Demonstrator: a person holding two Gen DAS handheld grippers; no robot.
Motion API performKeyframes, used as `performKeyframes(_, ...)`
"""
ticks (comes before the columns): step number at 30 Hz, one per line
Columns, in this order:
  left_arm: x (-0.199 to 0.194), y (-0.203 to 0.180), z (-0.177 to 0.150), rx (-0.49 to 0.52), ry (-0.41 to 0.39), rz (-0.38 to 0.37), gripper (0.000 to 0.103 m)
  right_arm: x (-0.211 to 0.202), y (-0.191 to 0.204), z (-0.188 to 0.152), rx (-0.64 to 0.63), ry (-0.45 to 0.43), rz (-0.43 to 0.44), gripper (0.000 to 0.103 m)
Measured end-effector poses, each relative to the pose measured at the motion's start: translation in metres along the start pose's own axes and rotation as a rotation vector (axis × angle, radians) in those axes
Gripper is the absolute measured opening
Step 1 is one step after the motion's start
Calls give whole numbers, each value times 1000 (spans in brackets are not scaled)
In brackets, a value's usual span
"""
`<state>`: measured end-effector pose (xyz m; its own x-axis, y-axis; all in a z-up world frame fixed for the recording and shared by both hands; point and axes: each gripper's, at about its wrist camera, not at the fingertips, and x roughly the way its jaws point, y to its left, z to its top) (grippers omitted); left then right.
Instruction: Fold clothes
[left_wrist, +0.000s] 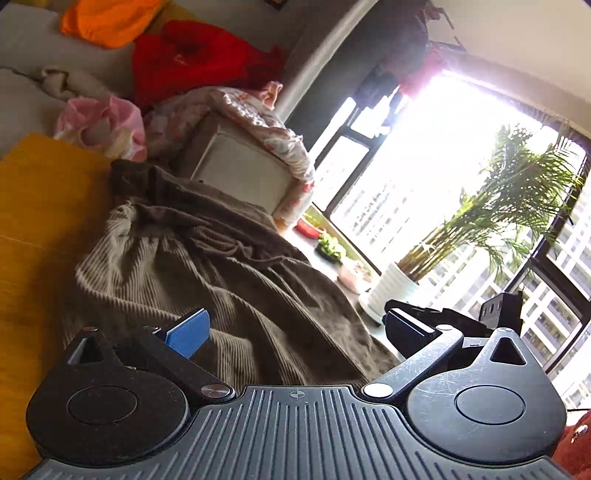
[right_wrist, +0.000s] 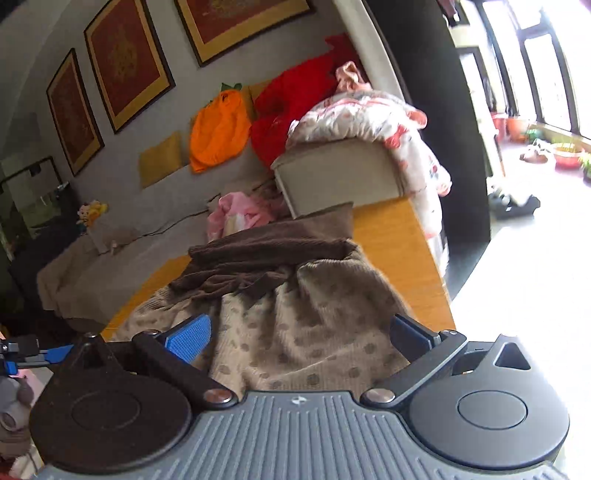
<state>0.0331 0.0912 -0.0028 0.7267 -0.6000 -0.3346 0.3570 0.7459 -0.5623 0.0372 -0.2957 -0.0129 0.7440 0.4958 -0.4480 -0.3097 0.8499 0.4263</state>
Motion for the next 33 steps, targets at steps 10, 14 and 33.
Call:
performKeyframes(10,-42,-23,-32,431,57,527,103,58,-2,-13,49,92,34,103)
performKeyframes(14,-41,-30,-53,607,153,685,103,54,-10,-15,83,78,59,103)
performKeyframes(33,-72,-62,-55,899,-182,1087,103,49,-17,-17,121,47,90,103)
